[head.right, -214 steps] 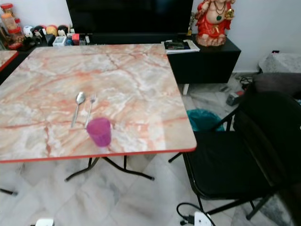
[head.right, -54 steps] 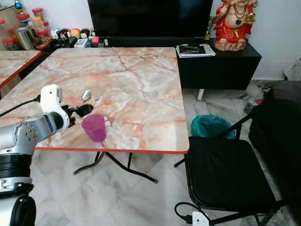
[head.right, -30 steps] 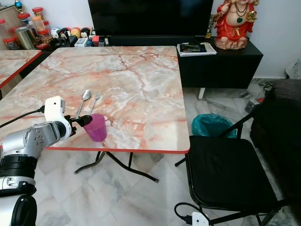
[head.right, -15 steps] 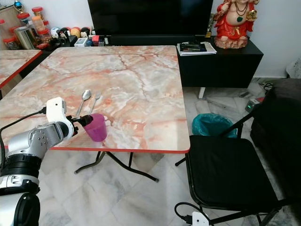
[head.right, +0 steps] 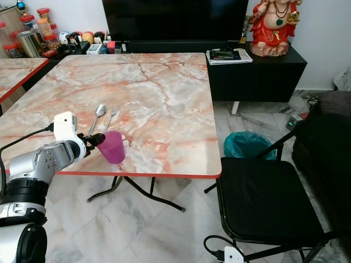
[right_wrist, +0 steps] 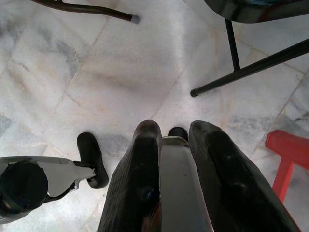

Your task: Setting the table

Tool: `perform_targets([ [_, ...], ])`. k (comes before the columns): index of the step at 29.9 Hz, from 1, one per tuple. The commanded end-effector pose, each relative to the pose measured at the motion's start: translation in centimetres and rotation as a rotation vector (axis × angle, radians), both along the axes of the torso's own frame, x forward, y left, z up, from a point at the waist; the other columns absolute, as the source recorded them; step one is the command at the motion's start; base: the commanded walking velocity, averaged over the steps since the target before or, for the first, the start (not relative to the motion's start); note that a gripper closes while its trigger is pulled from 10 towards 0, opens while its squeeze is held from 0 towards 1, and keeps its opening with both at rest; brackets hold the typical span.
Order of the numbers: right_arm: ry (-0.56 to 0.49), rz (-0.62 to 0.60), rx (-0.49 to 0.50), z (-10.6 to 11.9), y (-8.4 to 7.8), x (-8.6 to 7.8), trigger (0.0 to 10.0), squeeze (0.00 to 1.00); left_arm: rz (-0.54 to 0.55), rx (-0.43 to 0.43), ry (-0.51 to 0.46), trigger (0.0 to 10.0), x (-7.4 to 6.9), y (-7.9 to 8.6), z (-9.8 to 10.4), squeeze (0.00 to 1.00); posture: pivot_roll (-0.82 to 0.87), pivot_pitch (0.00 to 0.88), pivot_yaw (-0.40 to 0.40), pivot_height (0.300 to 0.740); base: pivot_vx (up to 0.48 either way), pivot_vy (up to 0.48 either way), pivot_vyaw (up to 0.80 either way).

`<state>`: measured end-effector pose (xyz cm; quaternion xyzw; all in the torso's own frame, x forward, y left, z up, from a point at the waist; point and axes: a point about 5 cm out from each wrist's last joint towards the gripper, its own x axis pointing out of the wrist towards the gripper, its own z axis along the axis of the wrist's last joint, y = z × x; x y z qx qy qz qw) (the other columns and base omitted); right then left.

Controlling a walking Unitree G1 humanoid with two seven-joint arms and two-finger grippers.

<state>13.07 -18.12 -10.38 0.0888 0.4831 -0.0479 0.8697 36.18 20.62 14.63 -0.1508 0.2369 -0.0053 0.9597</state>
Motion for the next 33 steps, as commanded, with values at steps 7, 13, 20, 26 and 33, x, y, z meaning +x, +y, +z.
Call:
perform_targets([
  [7,-0.004,-0.007,0.002,0.02,0.18,0.12,10.0,0.0,-0.006,0.017,0.0,0.4,-0.05,0.0,0.23,0.0,-0.03,0.0,0.06,0.74,0.0,0.0,0.0],
  [13,-0.004,-0.007,0.002,0.01,0.19,0.09,10.0,0.0,-0.018,-0.007,-0.002,0.0,-0.09,-0.2,0.21,0.0,-0.03,0.0,0.064,0.74,0.0,0.0,0.0],
  [20,-0.002,-0.005,0.003,-0.02,0.25,0.01,10.0,0.0,-0.038,-0.001,-0.002,0.0,-0.17,-0.19,0.17,0.0,-0.03,0.0,0.069,0.74,0.0,0.0,0.0],
  [26,-0.002,-0.004,0.006,-0.02,0.32,0.03,10.0,0.0,-0.041,0.0,-0.001,0.0,-0.2,-0.14,0.16,0.0,-0.03,0.0,0.07,0.74,0.0,0.0,0.0],
  [33,-0.005,-0.009,0.009,0.01,0.34,0.11,10.0,0.0,-0.035,0.004,-0.002,0.0,-0.2,-0.14,-0.02,0.0,-0.03,0.0,0.069,0.74,0.0,0.0,0.0],
])
